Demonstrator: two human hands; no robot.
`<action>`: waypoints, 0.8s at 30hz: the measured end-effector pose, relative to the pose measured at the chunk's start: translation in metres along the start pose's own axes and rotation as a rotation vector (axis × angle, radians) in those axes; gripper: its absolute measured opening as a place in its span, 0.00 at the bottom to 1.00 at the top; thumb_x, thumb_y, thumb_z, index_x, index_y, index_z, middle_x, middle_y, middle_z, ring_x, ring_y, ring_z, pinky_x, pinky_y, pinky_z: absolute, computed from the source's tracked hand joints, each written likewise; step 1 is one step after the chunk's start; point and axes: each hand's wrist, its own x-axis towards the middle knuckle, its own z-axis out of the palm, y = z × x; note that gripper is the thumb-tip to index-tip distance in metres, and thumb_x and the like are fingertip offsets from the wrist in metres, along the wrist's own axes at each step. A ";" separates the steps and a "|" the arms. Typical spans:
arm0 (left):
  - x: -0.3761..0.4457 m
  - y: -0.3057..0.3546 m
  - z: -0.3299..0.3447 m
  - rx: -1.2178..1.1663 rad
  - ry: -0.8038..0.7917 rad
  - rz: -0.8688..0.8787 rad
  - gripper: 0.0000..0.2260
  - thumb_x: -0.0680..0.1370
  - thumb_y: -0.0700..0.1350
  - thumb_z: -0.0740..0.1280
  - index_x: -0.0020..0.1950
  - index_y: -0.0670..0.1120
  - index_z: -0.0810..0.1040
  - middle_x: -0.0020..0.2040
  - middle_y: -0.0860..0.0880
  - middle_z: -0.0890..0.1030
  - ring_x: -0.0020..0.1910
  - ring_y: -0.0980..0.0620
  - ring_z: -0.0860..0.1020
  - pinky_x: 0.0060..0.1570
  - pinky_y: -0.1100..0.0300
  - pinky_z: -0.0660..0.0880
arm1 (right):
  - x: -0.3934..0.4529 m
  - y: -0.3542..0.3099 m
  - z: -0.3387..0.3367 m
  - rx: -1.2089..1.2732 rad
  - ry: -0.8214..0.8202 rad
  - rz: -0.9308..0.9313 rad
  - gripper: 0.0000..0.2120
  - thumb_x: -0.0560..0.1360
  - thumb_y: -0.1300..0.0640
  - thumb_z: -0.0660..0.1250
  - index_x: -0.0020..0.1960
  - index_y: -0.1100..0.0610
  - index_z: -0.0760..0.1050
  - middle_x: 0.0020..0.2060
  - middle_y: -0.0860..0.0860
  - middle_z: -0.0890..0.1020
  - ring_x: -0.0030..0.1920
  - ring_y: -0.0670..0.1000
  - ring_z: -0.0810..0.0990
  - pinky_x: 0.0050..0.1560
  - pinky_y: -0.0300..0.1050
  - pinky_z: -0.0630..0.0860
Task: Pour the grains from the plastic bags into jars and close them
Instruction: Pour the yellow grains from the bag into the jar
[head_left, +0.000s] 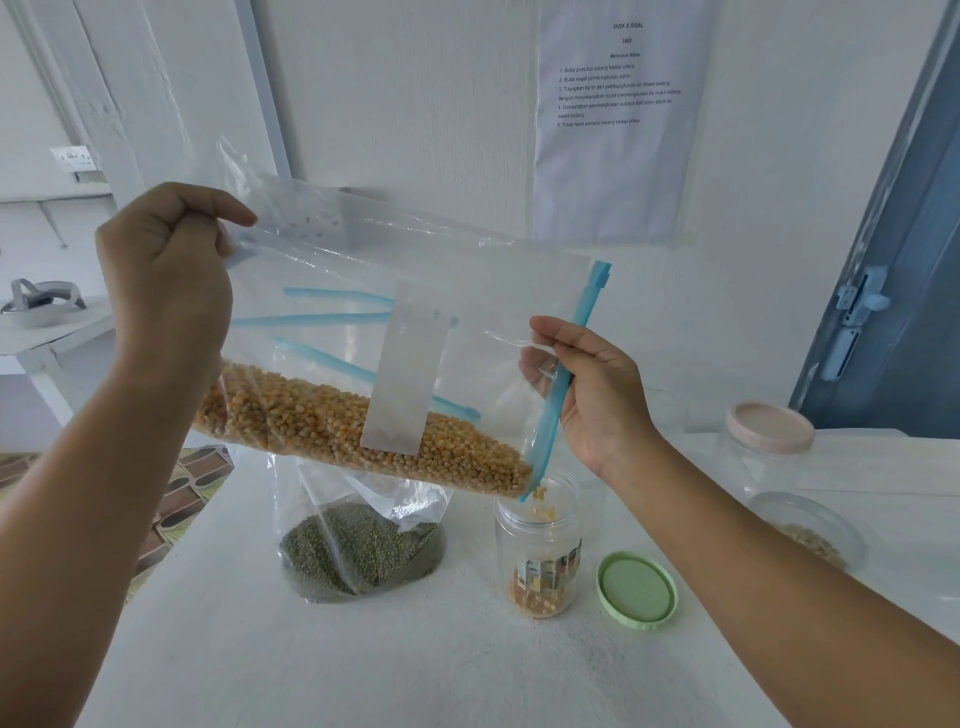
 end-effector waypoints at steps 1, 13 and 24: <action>0.002 -0.002 -0.001 0.004 0.001 -0.005 0.17 0.72 0.34 0.57 0.45 0.46 0.84 0.31 0.52 0.72 0.31 0.59 0.67 0.34 0.65 0.63 | 0.000 -0.001 0.001 -0.003 -0.001 0.000 0.17 0.83 0.72 0.59 0.52 0.63 0.86 0.49 0.57 0.84 0.45 0.54 0.84 0.55 0.49 0.83; 0.016 -0.001 -0.007 0.023 0.017 -0.021 0.18 0.71 0.37 0.57 0.39 0.55 0.83 0.30 0.56 0.72 0.31 0.58 0.67 0.34 0.60 0.62 | 0.000 -0.007 0.015 0.010 -0.008 0.000 0.16 0.83 0.72 0.58 0.53 0.64 0.85 0.49 0.58 0.84 0.44 0.53 0.84 0.56 0.50 0.84; 0.019 0.003 -0.006 0.023 0.005 -0.016 0.18 0.71 0.37 0.57 0.39 0.55 0.83 0.30 0.55 0.72 0.31 0.58 0.67 0.33 0.60 0.61 | 0.003 -0.004 0.016 0.018 -0.008 0.000 0.16 0.82 0.72 0.59 0.53 0.64 0.85 0.50 0.58 0.84 0.45 0.54 0.84 0.55 0.49 0.84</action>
